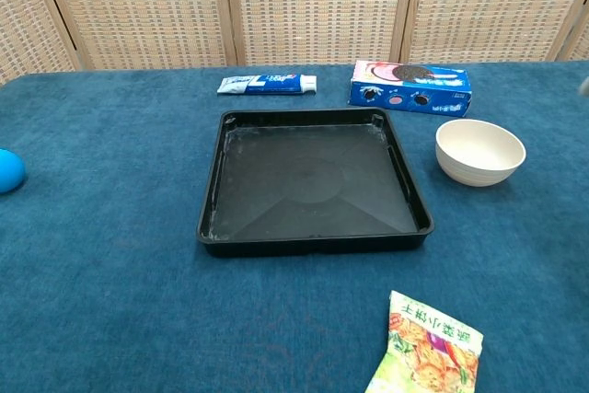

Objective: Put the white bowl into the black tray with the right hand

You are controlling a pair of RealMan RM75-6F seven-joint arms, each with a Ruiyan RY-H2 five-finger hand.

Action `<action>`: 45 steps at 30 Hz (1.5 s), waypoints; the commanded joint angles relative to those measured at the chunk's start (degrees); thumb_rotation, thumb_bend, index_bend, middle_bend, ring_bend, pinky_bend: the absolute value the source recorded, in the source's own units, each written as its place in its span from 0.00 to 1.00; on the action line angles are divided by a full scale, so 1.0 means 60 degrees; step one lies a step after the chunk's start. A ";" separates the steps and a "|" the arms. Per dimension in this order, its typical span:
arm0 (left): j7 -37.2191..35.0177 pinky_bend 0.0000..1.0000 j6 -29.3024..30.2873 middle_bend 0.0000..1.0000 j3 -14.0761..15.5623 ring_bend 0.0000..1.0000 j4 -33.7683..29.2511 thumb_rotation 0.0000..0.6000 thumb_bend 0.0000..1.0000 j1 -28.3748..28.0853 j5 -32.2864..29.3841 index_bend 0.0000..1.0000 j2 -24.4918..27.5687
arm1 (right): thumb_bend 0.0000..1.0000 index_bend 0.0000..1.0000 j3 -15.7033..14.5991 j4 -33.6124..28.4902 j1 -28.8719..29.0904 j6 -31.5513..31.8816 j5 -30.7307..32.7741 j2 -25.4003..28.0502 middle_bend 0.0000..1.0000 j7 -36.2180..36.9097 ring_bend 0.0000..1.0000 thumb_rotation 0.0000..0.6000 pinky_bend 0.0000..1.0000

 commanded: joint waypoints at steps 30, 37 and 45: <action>-0.0388 0.00 -0.0425 0.00 -0.0108 0.00 0.0219 1.00 0.00 -0.0161 -0.0401 0.00 -0.0007 | 0.31 0.49 0.0951 0.2387 0.2802 -0.4155 0.3183 -0.1939 0.12 -0.1134 0.00 1.00 0.15; -0.0363 0.00 -0.0434 0.00 -0.0123 0.00 0.0232 1.00 0.00 -0.0178 -0.0423 0.00 -0.0031 | 0.31 0.52 0.0819 0.3175 0.2970 -0.4325 0.3133 -0.2242 0.14 -0.0719 0.00 1.00 0.16; -0.0318 0.00 -0.0480 0.00 -0.0138 0.00 0.0262 1.00 0.00 -0.0208 -0.0473 0.00 -0.0070 | 0.32 0.55 0.0701 0.3865 0.3162 -0.4424 0.2994 -0.2524 0.18 -0.0286 0.00 1.00 0.17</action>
